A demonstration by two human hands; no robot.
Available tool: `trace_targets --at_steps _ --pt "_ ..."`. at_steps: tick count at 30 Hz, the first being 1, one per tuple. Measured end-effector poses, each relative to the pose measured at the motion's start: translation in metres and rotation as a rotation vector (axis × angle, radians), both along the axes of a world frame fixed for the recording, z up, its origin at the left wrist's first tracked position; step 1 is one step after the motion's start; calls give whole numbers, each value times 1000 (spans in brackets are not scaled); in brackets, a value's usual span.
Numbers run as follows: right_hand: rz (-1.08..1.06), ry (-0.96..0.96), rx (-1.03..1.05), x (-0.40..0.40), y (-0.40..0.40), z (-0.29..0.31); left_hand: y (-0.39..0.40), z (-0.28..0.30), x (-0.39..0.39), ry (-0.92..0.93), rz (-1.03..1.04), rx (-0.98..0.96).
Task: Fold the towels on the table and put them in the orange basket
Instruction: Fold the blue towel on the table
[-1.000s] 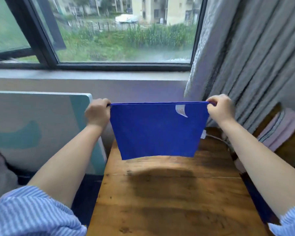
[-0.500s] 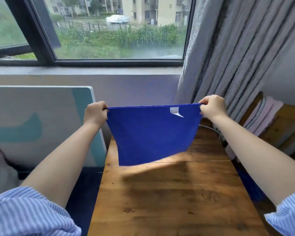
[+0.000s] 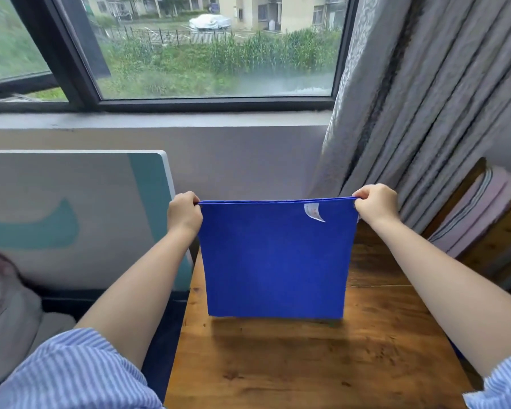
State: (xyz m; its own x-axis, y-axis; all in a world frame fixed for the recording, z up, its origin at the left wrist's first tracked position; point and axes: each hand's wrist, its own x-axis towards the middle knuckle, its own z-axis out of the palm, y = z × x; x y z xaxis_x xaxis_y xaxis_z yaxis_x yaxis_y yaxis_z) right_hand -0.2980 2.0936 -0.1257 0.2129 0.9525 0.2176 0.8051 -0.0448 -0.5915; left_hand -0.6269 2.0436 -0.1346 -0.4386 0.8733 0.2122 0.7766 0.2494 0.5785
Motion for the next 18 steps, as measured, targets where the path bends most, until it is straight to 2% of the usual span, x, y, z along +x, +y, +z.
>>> trace_targets --at_steps 5,9,13,18 --pt "28 24 178 -2 3 -1 0 3 -4 26 -34 173" --pt "94 -1 210 0 -19 -26 -19 -23 -9 88 -90 146" --pt "155 -106 94 11 -54 -74 -48 -71 -13 187 -257 -135" --pt "372 -391 -219 36 -106 -146 -92 -130 -4 389 -549 -625"
